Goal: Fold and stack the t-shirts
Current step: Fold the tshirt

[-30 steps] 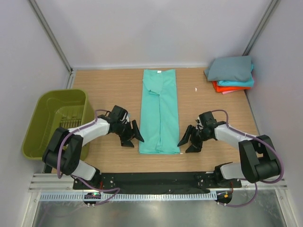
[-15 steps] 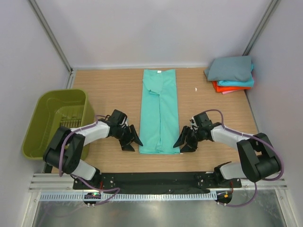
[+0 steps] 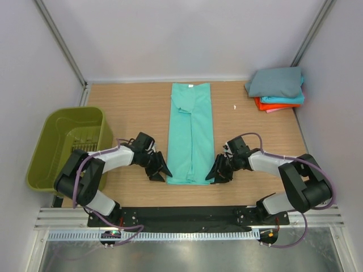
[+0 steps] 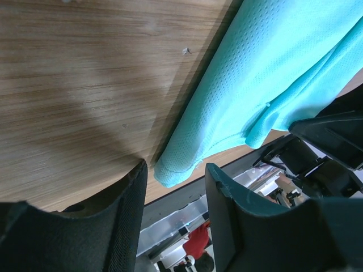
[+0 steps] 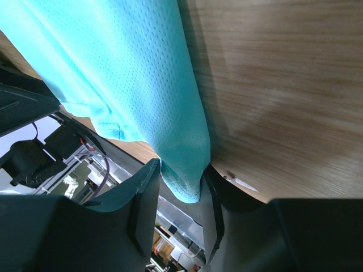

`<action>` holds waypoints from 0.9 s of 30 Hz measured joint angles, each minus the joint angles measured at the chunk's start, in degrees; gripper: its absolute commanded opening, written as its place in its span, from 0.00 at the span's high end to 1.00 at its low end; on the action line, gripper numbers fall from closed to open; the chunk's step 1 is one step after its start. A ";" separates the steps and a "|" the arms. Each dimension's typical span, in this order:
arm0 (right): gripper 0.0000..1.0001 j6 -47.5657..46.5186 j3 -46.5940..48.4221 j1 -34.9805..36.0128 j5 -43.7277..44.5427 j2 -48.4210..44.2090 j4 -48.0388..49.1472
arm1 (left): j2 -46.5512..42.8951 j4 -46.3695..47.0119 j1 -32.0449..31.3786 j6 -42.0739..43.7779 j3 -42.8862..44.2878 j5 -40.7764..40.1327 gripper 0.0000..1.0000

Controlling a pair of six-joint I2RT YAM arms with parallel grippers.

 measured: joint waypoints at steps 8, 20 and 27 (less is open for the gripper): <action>0.67 0.66 -0.81 0.02 -0.17 0.15 1.51 | 0.57 1.01 -0.02 -0.42 -0.68 0.39 0.67; 0.99 -0.85 0.83 -0.94 0.96 -0.50 -0.96 | 1.25 2.58 -0.63 0.63 -0.46 0.57 1.00; 0.98 -6.91 15.52 -5.05 1.03 -0.11 -7.34 | 0.17 -0.83 2.80 5.51 11.50 1.01 1.00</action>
